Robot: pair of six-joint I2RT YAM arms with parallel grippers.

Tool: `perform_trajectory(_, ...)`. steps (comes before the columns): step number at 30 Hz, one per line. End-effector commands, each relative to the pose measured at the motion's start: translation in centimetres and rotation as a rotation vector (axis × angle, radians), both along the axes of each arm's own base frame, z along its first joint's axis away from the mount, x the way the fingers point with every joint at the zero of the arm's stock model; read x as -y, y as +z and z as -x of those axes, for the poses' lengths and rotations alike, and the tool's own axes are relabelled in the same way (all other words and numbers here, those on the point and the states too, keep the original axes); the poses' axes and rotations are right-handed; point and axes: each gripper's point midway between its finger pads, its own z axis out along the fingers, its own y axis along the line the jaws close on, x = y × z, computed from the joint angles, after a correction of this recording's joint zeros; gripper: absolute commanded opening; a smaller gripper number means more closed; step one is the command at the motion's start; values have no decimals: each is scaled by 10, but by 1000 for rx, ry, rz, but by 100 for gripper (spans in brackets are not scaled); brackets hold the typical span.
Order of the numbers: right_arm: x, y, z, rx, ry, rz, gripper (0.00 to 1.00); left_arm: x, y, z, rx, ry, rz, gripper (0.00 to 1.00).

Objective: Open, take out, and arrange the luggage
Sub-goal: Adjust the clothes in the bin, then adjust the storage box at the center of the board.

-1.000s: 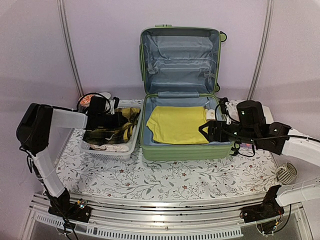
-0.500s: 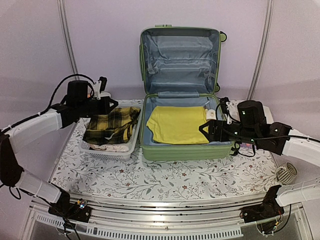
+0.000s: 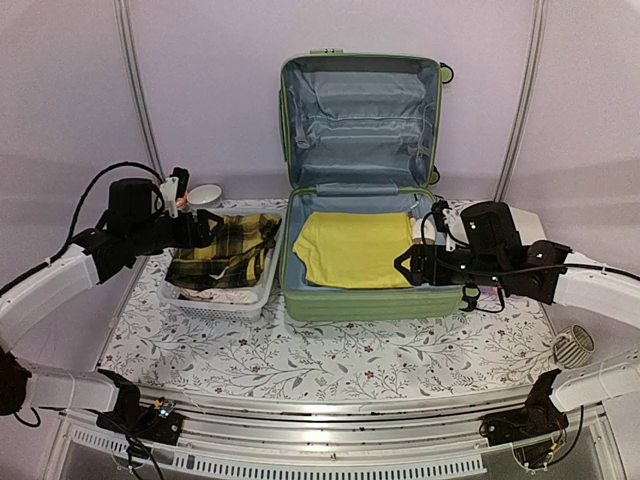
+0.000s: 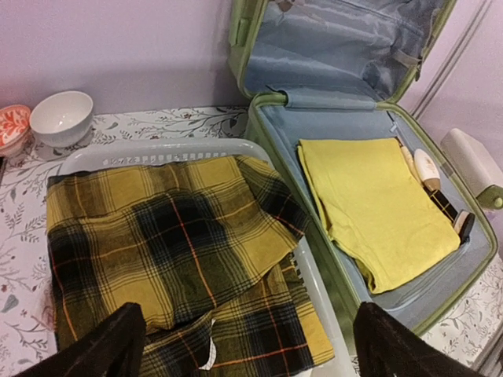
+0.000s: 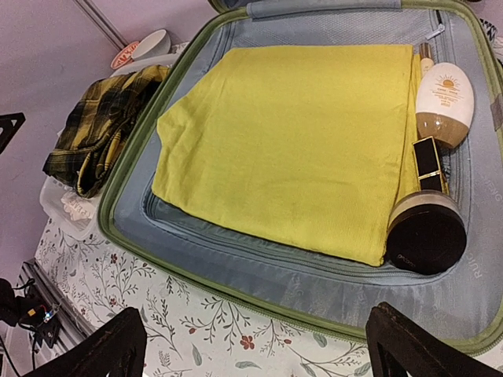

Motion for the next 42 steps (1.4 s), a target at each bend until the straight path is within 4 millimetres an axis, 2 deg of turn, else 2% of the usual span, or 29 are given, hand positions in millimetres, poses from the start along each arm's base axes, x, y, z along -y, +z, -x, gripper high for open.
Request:
perform_trajectory(1,-3,8,-10,6,-5,10,100,-27,-16,-3,-47,120,39,98)
perform_trajectory(3,-3,5,-13,-3,-11,15,100,-36,-18,-5,-58,140,101,98)
perform_trajectory(6,1,-2,-22,-36,-26,17,99,-37,-16,-5,-57,69,182,98)
perform_trajectory(15,38,-19,-60,-204,-100,-49,99,-31,-7,-3,-17,5,178,97)
perform_trajectory(20,53,-23,-83,-278,-174,-1,94,-17,-11,3,-60,-47,241,94)
perform_trajectory(22,60,-34,-87,-311,-204,48,90,-7,-12,7,-65,-83,269,92)
perform_trajectory(23,60,-31,-94,-311,-215,65,89,-1,-12,9,-61,-108,275,92)
perform_trajectory(28,73,-48,-107,-366,-268,212,87,25,-7,15,-37,-184,243,91)
perform_trajectory(32,64,-48,-110,-345,-203,206,86,41,-10,17,-47,-229,236,91)
perform_trajectory(35,49,-45,-112,-335,-133,162,78,52,-18,18,-68,-257,228,91)
perform_trajectory(37,43,-47,-117,-341,-112,151,75,57,-23,20,-80,-272,222,91)
perform_trajectory(42,46,-52,-138,-358,-174,192,77,64,-25,24,-78,-289,210,91)
